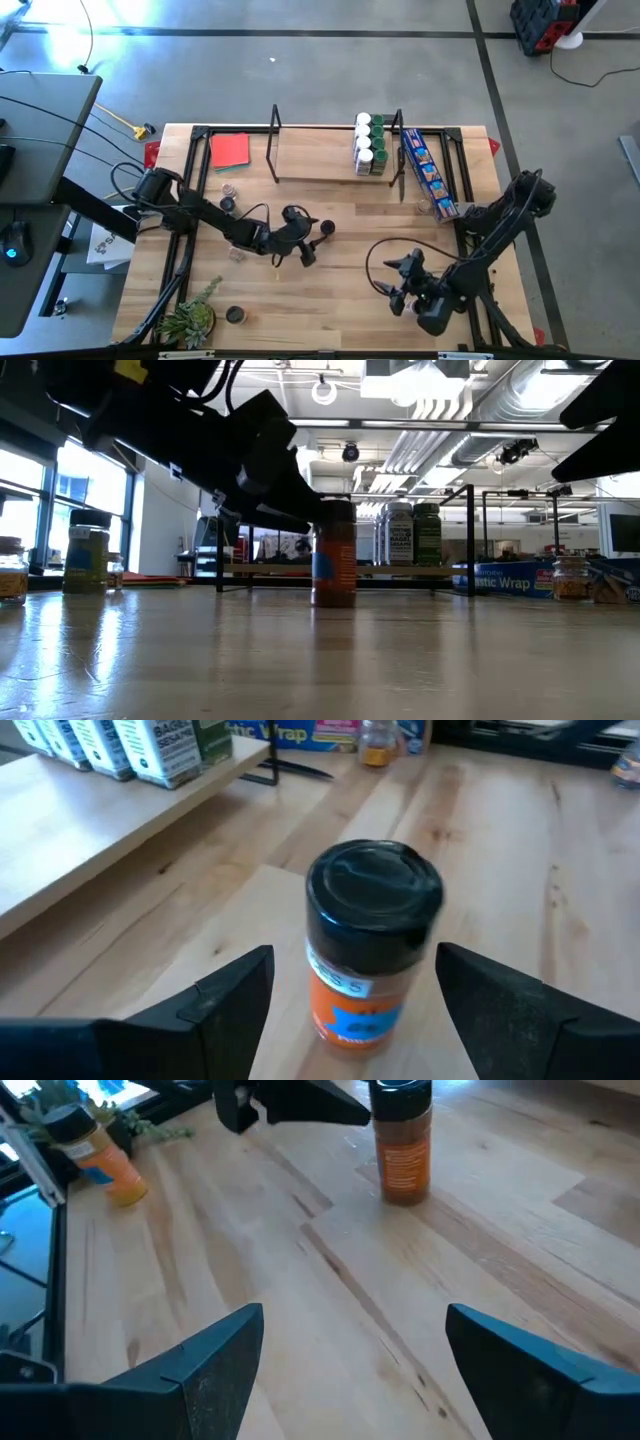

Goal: Shelf spices
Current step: Put the top right black seasoning bottle on the shelf

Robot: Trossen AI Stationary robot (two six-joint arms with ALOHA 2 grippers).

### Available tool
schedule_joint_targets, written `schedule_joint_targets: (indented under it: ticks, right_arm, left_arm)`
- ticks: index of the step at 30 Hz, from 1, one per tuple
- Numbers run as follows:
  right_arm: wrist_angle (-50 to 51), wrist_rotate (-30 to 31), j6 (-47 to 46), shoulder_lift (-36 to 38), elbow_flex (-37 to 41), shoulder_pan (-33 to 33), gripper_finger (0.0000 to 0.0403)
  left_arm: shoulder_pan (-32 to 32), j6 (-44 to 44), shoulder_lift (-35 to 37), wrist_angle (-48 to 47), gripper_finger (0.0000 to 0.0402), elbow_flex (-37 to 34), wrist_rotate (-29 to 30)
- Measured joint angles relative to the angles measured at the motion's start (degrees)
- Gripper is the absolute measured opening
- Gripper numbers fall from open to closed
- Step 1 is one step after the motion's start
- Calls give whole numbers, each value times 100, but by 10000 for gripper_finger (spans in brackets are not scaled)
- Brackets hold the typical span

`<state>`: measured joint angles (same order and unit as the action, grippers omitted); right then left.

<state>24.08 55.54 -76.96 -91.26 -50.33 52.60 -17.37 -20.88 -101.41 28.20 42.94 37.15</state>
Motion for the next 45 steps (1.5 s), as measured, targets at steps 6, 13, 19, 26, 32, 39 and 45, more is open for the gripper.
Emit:
schedule_joint_targets:
  ticks: [6,13,19,26,32,39,45]
  right_arm:
    - [-71,-3,349,-2,0,-215,309]
    - [-200,-33,712,-2,0,-460,309]
    - [-258,-54,888,-4,0,-501,309]
    - [-316,-64,893,-4,0,-499,309]
    - [-329,-64,900,-4,0,-499,309]
    - [-342,-64,950,-4,0,-499,309]
    - [-359,-64,950,-4,0,-499,309]
  left_arm:
    - [0,13,-148,325,276,2,66]
    - [0,337,-151,808,276,0,231]
    - [27,905,-149,1102,276,2,161]
    - [221,946,-149,1072,276,2,-276]
    - [356,1012,-149,1070,275,2,-489]
    - [391,1057,-246,1116,267,1,-794]
    - [391,1054,-416,1293,224,0,-794]
